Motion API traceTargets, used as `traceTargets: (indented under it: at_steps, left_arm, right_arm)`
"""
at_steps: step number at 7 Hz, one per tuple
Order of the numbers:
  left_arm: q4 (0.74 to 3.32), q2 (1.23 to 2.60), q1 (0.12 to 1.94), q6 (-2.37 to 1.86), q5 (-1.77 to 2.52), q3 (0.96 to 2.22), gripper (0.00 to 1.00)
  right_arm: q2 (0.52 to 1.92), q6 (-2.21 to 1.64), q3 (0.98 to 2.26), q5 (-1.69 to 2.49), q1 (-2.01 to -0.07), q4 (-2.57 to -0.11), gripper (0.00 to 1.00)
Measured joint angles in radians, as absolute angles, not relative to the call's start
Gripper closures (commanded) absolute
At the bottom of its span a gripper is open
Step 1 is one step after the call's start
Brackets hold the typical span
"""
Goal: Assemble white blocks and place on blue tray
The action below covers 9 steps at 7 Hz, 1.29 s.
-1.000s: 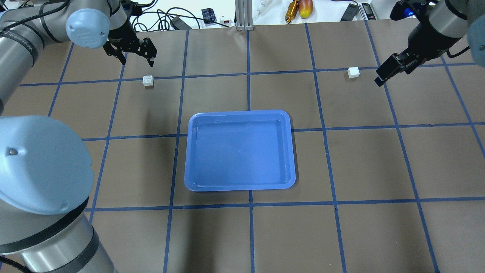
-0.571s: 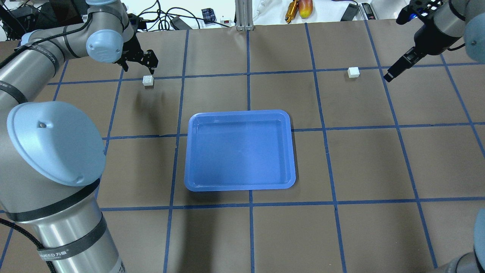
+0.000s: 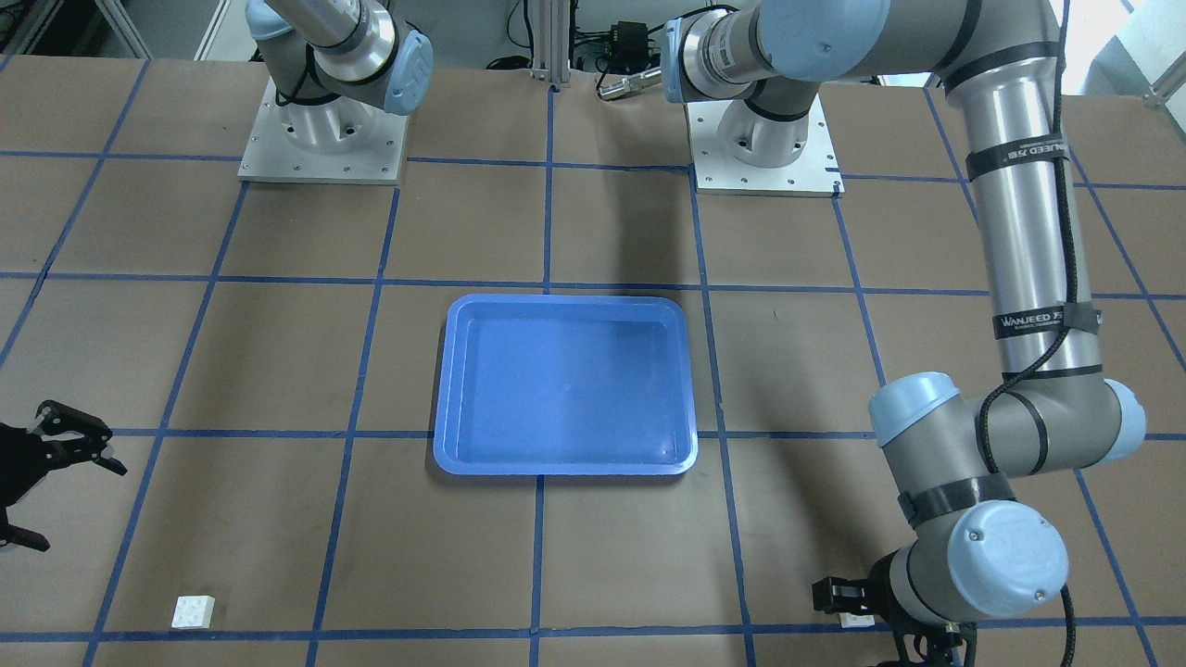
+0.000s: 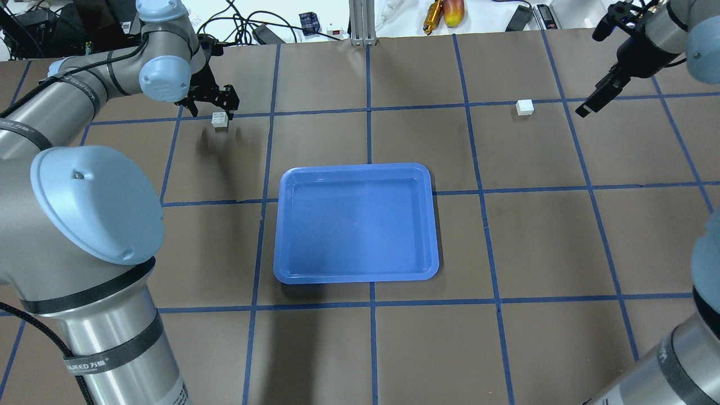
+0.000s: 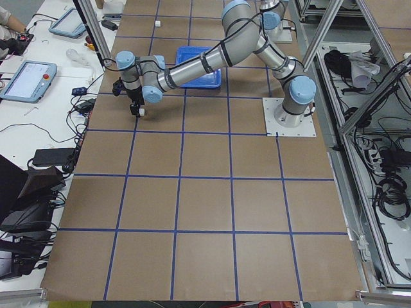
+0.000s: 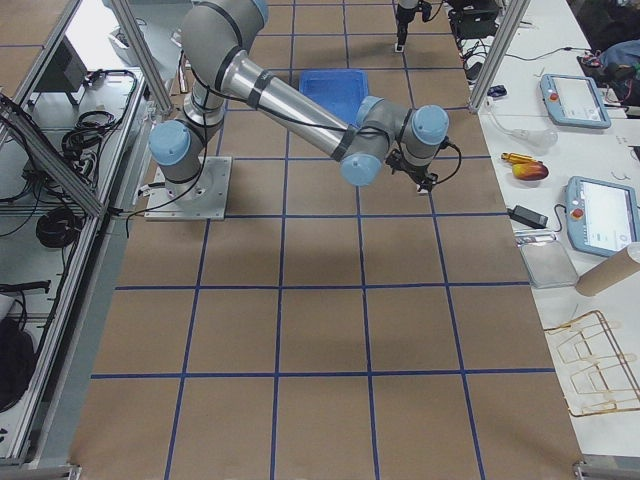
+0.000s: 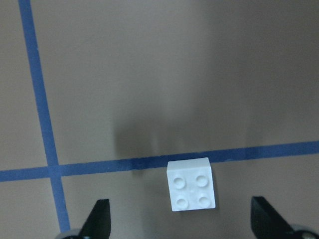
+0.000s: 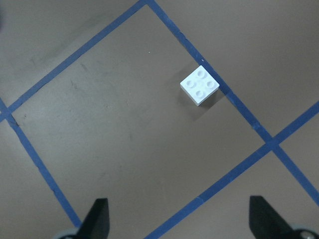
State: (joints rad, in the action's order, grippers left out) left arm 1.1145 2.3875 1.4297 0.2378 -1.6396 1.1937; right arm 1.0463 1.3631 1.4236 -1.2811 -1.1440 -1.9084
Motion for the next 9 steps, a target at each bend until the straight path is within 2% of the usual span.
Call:
traceTargets:
  at_steps: [2, 4, 7, 8, 9]
  left_arm:
    - [1.112, 2.399, 1.43, 0.237, -1.594, 1.178, 0.24]
    - [1.112, 2.404, 1.429, 0.236, -1.588, 1.178, 0.24]
    - [1.114, 2.403, 1.424, 0.219, -1.589, 1.181, 0.51]
    - [1.114, 2.403, 1.422, 0.216, -1.588, 1.181, 0.63]
    - [1.115, 2.403, 1.421, 0.215, -1.588, 1.181, 0.69]
  right_arm:
    - [0.968, 1.413, 1.382, -1.242, -1.135, -1.905, 0.0]
    - [0.926, 1.451, 1.367, -1.181, -1.134, -1.953, 0.0]
    - [0.863, 1.625, 1.36, -1.163, -1.137, -2.009, 0.0]
    - [0.857, 1.675, 1.36, -1.162, -1.142, -2.01, 0.0]
    - [0.854, 1.707, 1.36, -1.16, -1.149, -2.011, 0.0]
